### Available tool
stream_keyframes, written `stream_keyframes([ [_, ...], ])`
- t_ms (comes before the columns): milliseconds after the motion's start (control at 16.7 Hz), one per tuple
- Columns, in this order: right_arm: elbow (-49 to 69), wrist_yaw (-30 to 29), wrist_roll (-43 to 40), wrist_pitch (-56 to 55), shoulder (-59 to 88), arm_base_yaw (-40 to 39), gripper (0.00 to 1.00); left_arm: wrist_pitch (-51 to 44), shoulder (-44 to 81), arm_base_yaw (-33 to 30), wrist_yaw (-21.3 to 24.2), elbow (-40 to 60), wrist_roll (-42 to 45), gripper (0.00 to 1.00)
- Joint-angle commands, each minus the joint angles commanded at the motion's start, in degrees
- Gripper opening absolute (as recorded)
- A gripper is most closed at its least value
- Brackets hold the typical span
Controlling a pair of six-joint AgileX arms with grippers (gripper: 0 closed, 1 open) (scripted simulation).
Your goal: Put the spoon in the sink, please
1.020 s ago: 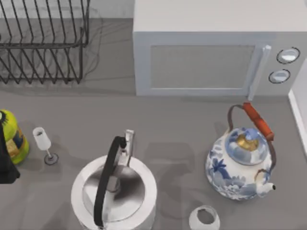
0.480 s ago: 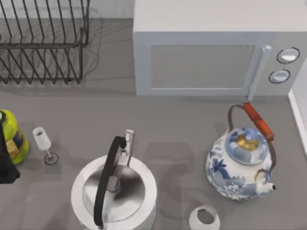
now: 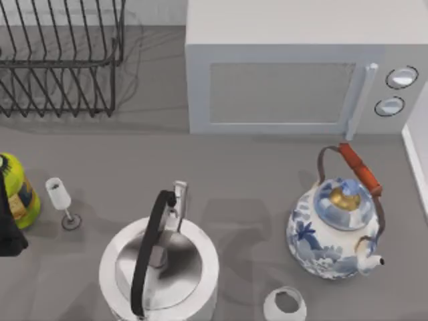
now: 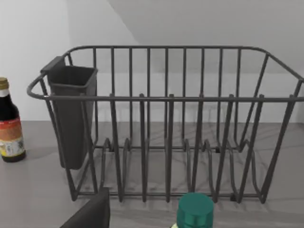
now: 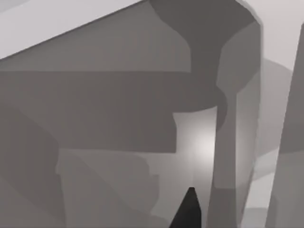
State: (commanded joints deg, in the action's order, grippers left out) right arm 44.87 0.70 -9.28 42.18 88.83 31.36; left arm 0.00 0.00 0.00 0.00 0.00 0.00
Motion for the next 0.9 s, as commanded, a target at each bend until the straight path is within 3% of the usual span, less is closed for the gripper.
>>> stream_keyframes([
  [360, 9.89, 0.00, -0.04, 17.14, -6.51, 0.24, 0.00, 0.00, 0.00, 0.00, 0.00, 0.00, 0.00, 1.00],
  [900, 13.19, -0.02, 0.60, 19.60, -6.07, -0.16, 0.00, 0.00, 0.00, 0.00, 0.00, 0.00, 0.00, 1.00],
])
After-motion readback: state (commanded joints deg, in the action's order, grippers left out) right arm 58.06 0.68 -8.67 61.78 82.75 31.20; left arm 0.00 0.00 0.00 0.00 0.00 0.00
